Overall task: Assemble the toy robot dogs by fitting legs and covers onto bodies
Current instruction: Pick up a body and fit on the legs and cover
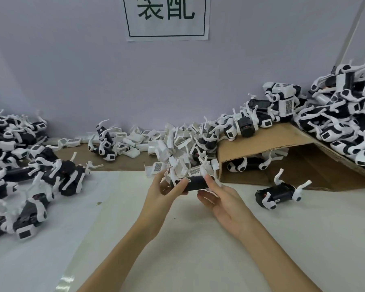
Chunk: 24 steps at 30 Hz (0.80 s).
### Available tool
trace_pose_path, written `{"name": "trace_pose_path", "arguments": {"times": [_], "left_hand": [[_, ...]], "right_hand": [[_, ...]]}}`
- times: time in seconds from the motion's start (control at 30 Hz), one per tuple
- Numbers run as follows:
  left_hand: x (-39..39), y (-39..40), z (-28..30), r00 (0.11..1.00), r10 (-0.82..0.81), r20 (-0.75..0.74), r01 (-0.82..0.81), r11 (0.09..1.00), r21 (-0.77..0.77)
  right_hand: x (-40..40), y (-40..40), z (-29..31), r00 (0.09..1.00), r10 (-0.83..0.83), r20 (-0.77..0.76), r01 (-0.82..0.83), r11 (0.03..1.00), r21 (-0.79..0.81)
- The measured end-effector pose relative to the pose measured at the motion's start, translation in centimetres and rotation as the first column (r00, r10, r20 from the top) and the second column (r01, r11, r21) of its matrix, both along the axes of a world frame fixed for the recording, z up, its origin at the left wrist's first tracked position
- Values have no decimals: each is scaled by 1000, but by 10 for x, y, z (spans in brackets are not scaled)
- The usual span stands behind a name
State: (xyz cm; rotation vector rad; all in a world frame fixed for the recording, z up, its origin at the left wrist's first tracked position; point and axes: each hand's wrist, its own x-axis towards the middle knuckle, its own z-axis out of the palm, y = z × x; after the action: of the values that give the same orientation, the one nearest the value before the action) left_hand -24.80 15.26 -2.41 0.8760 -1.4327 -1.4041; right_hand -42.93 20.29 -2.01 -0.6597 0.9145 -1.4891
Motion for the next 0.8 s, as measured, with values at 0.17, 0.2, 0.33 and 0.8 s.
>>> {"name": "trace_pose_path", "arguments": {"times": [0.17, 0.2, 0.33, 0.8], "left_hand": [[6, -5, 3, 1000, -25, -14, 24, 999, -37], [7, -5, 4, 998, -44, -40, 43, 998, -43], [5, -2, 5, 977, -105, -183, 113, 993, 30], [32, -29, 2, 908, -382, -171, 390, 921, 12]], "right_hand": [[-4, 7, 7, 986, 13, -165, -28, 996, -86], [-4, 9, 8, 982, 17, -188, -37, 994, -104], [-3, 10, 10, 983, -2, -184, -19, 994, -111], [-5, 14, 10, 984, 88, -154, -104, 990, -98]]}}
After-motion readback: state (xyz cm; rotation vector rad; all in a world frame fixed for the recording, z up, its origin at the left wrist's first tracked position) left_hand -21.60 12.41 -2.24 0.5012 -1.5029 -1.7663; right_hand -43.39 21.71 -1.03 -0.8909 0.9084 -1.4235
